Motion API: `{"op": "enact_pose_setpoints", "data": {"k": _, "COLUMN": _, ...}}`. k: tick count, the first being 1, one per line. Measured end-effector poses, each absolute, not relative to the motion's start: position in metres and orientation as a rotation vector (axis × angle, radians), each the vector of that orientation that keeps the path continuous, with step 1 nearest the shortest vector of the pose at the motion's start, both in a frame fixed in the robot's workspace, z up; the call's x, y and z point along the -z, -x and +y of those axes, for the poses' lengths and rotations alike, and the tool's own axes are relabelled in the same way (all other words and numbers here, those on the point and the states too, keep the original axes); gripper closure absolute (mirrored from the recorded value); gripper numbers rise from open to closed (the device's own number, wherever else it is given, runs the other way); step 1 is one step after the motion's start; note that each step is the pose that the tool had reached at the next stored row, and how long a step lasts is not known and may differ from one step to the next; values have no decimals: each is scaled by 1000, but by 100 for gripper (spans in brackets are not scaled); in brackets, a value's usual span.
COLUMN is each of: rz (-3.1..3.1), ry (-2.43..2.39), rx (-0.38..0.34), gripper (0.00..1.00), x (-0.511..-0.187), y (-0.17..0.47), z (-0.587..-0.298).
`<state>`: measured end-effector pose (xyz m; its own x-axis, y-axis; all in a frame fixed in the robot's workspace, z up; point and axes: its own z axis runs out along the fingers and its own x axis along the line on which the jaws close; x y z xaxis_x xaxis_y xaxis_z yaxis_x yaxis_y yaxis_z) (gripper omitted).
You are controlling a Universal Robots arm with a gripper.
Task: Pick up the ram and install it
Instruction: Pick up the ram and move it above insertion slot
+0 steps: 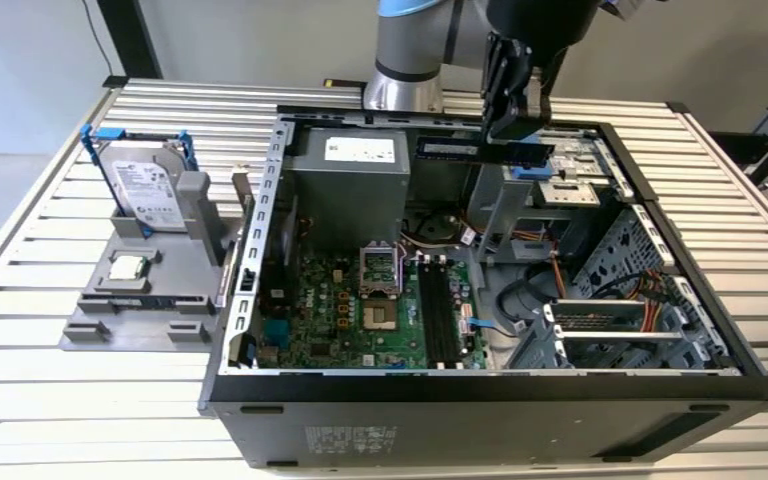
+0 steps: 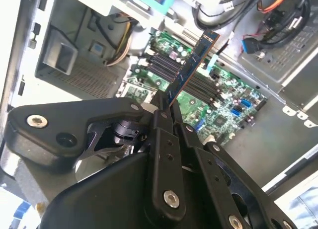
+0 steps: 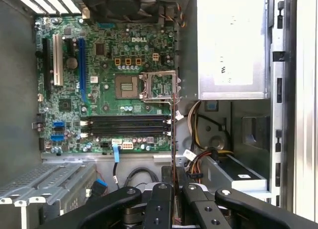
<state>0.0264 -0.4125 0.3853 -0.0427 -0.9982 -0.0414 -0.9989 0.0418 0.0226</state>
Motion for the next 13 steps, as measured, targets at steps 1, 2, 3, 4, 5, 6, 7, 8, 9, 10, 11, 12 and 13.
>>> {"op": "enact_pose_setpoints", "data": {"k": 1, "rz": 2257, "ry": 2164, "rx": -70, "gripper": 100, "x": -385, "y": -26, "z": -412}}
{"op": "enact_pose_setpoints", "data": {"k": 2, "rz": 2257, "ry": 2164, "rx": -70, "gripper": 100, "x": -385, "y": -26, "z": -412}}
{"op": "enact_pose_setpoints", "data": {"k": 3, "rz": 2257, "ry": 2164, "rx": -70, "gripper": 100, "x": -385, "y": -26, "z": -412}}
{"op": "enact_pose_setpoints", "data": {"k": 4, "rz": 2257, "ry": 2164, "rx": -70, "gripper": 100, "x": -385, "y": -26, "z": -412}}
{"op": "enact_pose_setpoints", "data": {"k": 5, "rz": 2257, "ry": 2164, "rx": -70, "gripper": 100, "x": -385, "y": -26, "z": -412}}
{"op": "enact_pose_setpoints", "data": {"k": 6, "rz": 2256, "ry": 2165, "rx": -70, "gripper": 100, "x": -385, "y": -26, "z": -412}}
{"op": "enact_pose_setpoints", "data": {"k": 7, "rz": 2256, "ry": 2165, "rx": -70, "gripper": 100, "x": -385, "y": -26, "z": -412}}
{"op": "enact_pose_setpoints", "data": {"k": 8, "rz": 2256, "ry": 2165, "rx": -70, "gripper": 100, "x": -385, "y": -26, "z": -412}}
{"op": "enact_pose_setpoints", "data": {"k": 9, "rz": 2256, "ry": 2165, "rx": -70, "gripper": 100, "x": -385, "y": -26, "z": -412}}
{"op": "enact_pose_setpoints", "data": {"k": 10, "rz": 2256, "ry": 2165, "rx": -70, "gripper": 100, "x": -385, "y": -26, "z": -412}}
{"op": "enact_pose_setpoints", "data": {"k": 11, "rz": 2256, "ry": 2165, "rx": -70, "gripper": 100, "x": -385, "y": -26, "z": -412}}
{"op": "enact_pose_setpoints", "data": {"k": 12, "rz": 2256, "ry": 2165, "rx": -70, "gripper": 100, "x": -385, "y": -26, "z": -412}}
{"op": "enact_pose_setpoints", "data": {"k": 13, "rz": 2256, "ry": 2165, "rx": -70, "gripper": 100, "x": -385, "y": -26, "z": -412}}
